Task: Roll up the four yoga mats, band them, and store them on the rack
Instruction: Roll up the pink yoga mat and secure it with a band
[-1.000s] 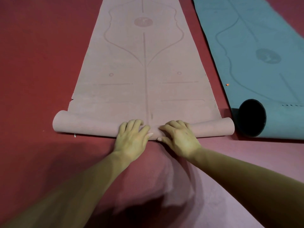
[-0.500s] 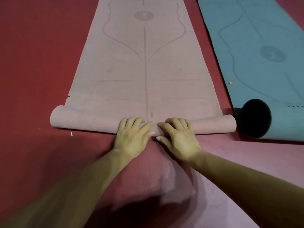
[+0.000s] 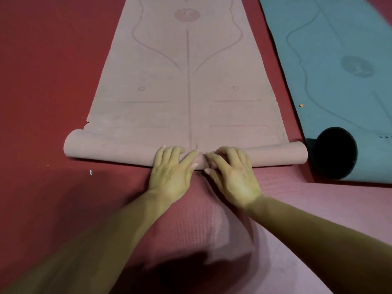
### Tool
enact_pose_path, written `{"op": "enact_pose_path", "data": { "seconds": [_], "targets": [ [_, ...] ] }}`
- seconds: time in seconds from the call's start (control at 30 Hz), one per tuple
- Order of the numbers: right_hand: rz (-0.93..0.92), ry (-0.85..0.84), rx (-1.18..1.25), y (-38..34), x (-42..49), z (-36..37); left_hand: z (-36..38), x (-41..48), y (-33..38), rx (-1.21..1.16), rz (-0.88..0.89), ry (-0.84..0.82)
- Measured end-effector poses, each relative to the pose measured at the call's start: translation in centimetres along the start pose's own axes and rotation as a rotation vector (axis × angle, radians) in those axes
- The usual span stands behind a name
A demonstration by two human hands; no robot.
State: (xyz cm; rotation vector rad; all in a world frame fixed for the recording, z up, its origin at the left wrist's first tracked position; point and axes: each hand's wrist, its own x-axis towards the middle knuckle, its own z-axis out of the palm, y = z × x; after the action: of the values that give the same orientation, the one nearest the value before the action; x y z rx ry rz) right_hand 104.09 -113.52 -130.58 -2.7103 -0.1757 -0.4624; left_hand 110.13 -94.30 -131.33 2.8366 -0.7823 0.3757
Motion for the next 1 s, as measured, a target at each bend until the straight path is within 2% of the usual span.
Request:
{"op": "enact_pose_path", "data": {
  "seconds": [0.2,0.3,0.4,0.7,0.83,1.0],
  "targets": [
    [0.093,0.003,0.054,-0.4,0.2,1.1,-0.5,0.7,0.4,0.01,-0.032,-0.061],
    [0.141,0.013,0.1,-0.2,0.7,1.5,-0.4,0.4,0.4,0.004,-0.054,-0.024],
    [0.142,-0.004,0.115,0.0,1.1,1.6,-0.1,0.2,0.3,-0.02,-0.062,-0.005],
    [0.163,0.034,0.049,-0.7,1.4,1.6,0.1,1.9,0.4,0.021,-0.116,-0.104],
    [0.246,0.005,0.108,-0.4,1.8,1.9,-0.1,1.5,0.9,-0.047,-0.199,-0.079],
    [0.247,-0.003,0.123,0.2,2.3,2.1,0.1,1.4,0.6,-0.075,-0.173,-0.071]
  ]
}}
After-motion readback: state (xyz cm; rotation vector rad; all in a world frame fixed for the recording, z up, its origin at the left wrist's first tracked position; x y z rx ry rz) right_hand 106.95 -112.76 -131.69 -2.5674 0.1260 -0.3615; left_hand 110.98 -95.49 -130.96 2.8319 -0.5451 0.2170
